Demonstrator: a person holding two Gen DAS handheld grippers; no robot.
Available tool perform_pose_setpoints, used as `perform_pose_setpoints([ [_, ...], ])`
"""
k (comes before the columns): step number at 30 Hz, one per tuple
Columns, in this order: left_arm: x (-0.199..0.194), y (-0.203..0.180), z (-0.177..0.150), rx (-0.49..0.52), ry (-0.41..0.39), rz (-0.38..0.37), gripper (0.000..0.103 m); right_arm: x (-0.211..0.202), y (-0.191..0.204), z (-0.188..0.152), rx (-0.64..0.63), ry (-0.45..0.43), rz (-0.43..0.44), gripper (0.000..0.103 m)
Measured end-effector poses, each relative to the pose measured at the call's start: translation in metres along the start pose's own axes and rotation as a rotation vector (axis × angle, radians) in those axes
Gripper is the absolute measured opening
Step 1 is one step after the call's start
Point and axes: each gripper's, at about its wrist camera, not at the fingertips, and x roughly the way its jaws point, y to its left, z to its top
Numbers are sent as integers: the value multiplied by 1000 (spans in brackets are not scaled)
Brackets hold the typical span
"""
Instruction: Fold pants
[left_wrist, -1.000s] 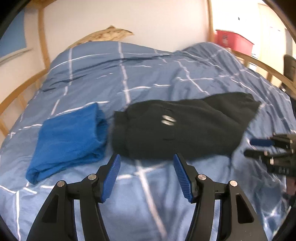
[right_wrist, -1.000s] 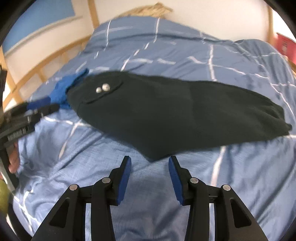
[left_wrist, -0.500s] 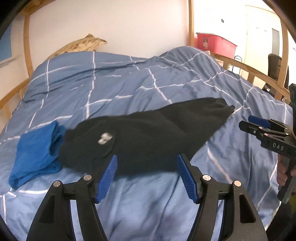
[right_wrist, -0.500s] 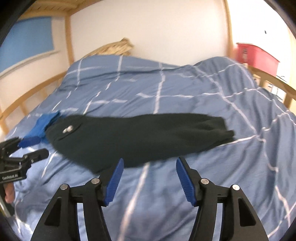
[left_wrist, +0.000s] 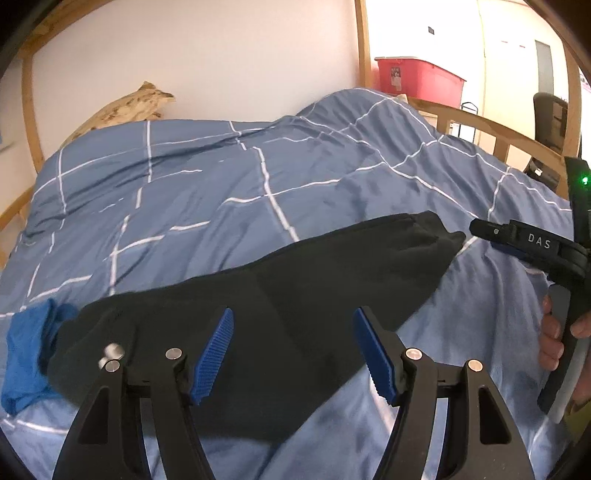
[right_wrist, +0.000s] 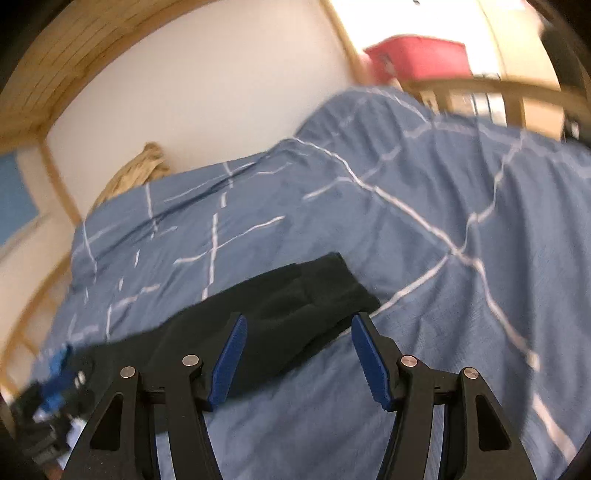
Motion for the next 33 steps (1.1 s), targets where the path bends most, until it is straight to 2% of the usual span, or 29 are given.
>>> perform_pose_setpoints([
  [7,40,-12,14,-24,49,0,67,36,-34,2,189,46,42,60],
  [16,62,-31,21,1,73,-11,67,72,-64,6,359,98,111,60],
  [20,70,-31,23,-10,89,-12,67,79,-69,5,387,106,115,60],
  [24,79,-24,20,-61,123,-21,67,84,-66,3,354,115,108,61],
  [25,80,-23,19,-71,131,-21,67,85,-64,3,343,118,102,59],
  [27,82,-17,17,-100,147,-25,67,86,-60,4,308,122,102,49],
  [28,80,-14,15,-114,150,-24,67,86,-58,4,294,122,100,33],
  [29,78,-12,14,-119,147,-22,66,85,-56,4,275,117,94,22],
  [30,74,-9,14,-122,141,-20,66,79,-51,5,249,96,89,19],
  [33,61,-1,14,-130,119,-12,66,58,-31,12,163,35,81,17],
])
